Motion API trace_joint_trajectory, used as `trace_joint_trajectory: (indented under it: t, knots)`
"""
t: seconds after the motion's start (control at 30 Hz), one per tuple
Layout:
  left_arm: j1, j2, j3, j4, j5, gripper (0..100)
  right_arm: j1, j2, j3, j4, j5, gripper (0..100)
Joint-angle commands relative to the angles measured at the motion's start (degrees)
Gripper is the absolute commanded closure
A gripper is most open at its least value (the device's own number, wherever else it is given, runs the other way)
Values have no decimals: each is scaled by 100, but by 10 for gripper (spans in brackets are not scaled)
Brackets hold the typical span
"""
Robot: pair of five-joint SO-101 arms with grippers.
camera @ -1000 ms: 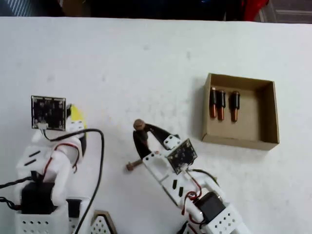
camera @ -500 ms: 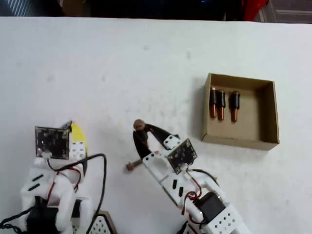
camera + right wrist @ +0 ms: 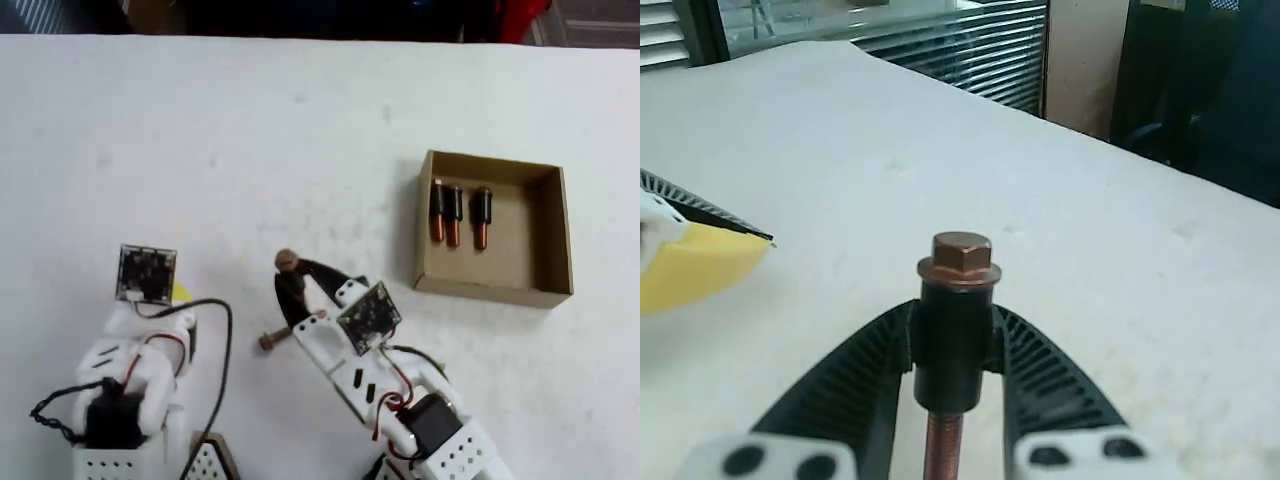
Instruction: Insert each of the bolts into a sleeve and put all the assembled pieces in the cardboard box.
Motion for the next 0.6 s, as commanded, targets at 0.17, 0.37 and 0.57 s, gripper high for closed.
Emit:
trace_joint_trajectory:
  t: [0.17,0.37,0.57]
  knots:
    - [-40,-48,378,18,-53,980,479,-75,-765,848,53,981]
    - [-57,-48,571,53,-62,980,1138,-75,-1380,1341,53,981]
    - [-57,-48,826,53,-62,979,1543,-66,-2180,2105,53,981]
